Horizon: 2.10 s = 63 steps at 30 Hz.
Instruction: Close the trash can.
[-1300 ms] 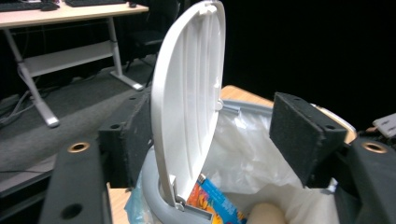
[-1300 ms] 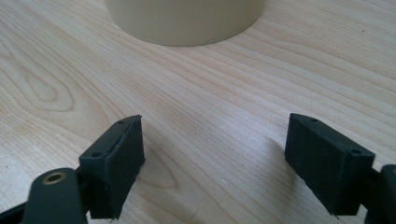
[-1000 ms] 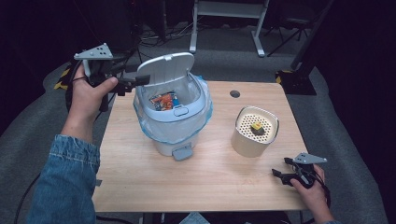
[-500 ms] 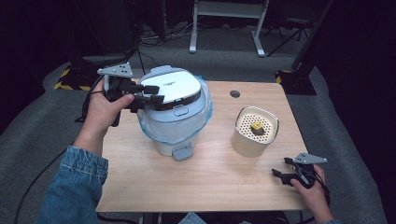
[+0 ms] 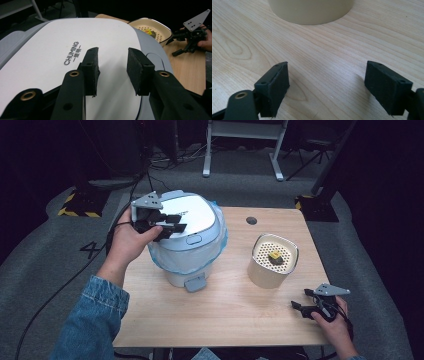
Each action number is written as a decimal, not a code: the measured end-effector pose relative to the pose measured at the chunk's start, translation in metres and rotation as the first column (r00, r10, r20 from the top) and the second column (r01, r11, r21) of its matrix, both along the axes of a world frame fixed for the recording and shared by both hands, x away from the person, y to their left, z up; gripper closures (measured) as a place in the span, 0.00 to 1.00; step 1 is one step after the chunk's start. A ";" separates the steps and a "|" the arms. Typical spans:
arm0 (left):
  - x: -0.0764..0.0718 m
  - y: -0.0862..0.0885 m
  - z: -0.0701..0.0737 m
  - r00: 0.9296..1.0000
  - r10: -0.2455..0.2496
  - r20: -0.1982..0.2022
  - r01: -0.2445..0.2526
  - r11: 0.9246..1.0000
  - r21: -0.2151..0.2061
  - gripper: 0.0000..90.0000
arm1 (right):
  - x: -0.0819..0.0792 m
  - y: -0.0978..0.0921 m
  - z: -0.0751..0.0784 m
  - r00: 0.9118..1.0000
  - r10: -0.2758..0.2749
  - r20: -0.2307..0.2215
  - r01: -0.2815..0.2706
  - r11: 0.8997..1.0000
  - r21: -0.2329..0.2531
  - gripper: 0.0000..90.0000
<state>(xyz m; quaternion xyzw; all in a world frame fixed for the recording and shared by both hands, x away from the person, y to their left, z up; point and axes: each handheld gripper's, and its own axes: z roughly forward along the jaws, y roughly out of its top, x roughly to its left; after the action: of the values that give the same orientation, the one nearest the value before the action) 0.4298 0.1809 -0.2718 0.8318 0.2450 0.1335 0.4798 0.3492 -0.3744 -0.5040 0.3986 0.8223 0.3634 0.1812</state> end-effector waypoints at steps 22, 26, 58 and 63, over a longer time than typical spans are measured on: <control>0.001 -0.013 0.000 1.000 0.025 -0.005 -0.025 1.000 0.019 0.45 | 0.000 0.000 0.000 1.000 0.000 0.000 0.000 1.000 0.000 0.22; -0.010 -0.010 0.005 1.000 0.006 0.008 -0.006 1.000 0.003 0.38 | 0.000 0.000 0.000 1.000 0.000 0.000 0.000 1.000 0.000 0.22; -0.128 0.031 -0.061 0.995 0.099 0.010 -0.099 0.995 0.006 0.29 | 0.000 0.000 0.000 1.000 -0.001 -0.001 0.001 1.000 0.000 0.22; -0.130 0.035 -0.099 0.989 0.144 -0.028 -0.143 0.988 0.050 0.29 | 0.000 0.000 0.000 1.000 0.000 -0.001 0.000 1.000 0.000 0.22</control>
<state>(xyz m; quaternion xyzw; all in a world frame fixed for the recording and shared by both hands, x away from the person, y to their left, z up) 0.3002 0.2161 -0.3704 0.8254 0.3085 0.1603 0.4448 0.3492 -0.3744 -0.5039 0.3988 0.8224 0.3631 0.1811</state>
